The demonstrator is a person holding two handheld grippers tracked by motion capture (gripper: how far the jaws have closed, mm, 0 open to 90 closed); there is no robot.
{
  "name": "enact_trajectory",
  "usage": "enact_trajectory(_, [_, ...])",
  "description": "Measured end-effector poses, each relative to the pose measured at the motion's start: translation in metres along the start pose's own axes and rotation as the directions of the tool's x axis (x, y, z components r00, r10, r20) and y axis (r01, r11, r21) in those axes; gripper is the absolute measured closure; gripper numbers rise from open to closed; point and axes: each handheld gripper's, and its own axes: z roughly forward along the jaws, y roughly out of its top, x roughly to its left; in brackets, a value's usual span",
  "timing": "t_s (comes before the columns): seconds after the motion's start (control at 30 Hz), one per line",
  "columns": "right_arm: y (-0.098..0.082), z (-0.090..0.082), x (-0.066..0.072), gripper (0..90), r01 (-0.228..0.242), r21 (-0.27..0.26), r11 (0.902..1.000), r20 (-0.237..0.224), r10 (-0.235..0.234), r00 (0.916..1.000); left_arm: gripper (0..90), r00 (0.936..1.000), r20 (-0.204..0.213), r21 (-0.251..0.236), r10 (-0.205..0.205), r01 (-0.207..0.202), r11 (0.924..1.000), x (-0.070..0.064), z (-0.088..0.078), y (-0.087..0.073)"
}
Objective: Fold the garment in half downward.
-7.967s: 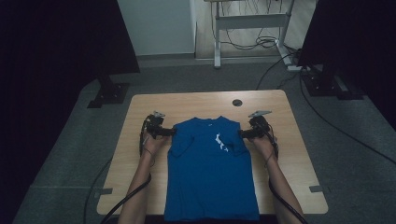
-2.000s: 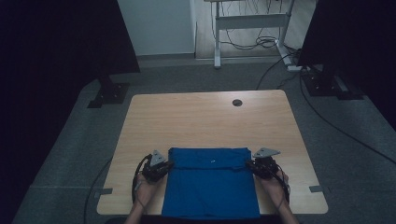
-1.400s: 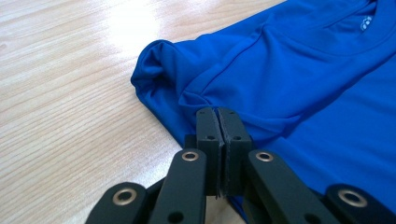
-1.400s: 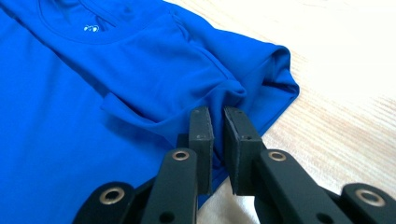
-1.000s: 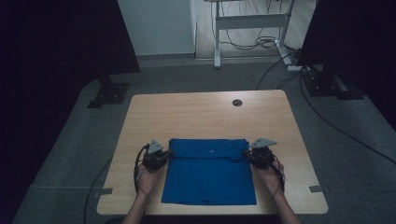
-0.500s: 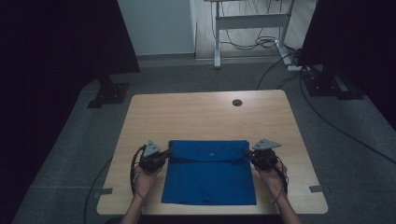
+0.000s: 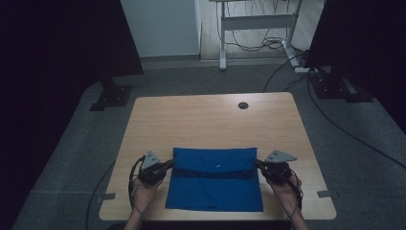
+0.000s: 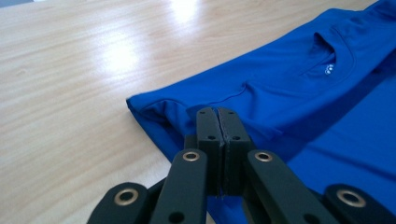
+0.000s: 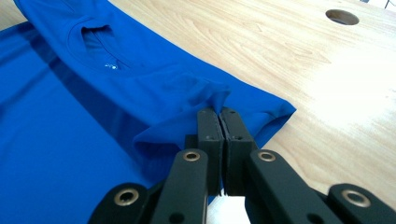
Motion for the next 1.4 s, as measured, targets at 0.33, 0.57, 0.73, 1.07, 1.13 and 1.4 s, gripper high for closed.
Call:
enact_trajectory(0.33, [-0.009,-0.015,0.018,88.0,0.003,-0.019,0.9998,-0.021,-0.003,0.9998,89.0,0.9997,0.023,-0.010,-0.003,0.003,0.9999,-0.009,-0.014,-0.011])
enact_trajectory(0.57, [-0.023,-0.018,0.029,87.8,-0.003,0.009,1.0000,-0.046,0.003,0.9989,88.9,0.9992,0.040,0.039,0.008,-0.010,0.9992,-0.017,-0.017,-0.023])
enact_trajectory(0.73, [-0.042,-0.010,0.030,87.7,-0.034,0.059,0.9977,-0.056,0.038,0.9977,88.8,0.9991,0.041,0.084,0.010,-0.014,0.9964,-0.021,-0.014,-0.034])
enact_trajectory(1.07, [-0.049,0.005,0.021,87.5,-0.042,0.109,0.9932,-0.046,0.047,0.9978,88.8,0.9988,0.040,0.139,0.030,-0.035,0.9897,-0.030,0.000,-0.039])
enact_trajectory(1.13, [-0.047,0.007,0.017,87.5,-0.044,0.109,0.9931,-0.042,0.049,0.9979,88.7,0.9989,0.038,0.139,0.028,-0.033,0.9897,-0.029,0.002,-0.037])
enact_trajectory(1.4, [-0.041,0.015,0.008,87.5,-0.047,0.110,0.9929,-0.033,0.051,0.9981,88.8,0.9995,0.030,0.133,0.007,-0.011,0.9910,-0.024,0.009,-0.033])
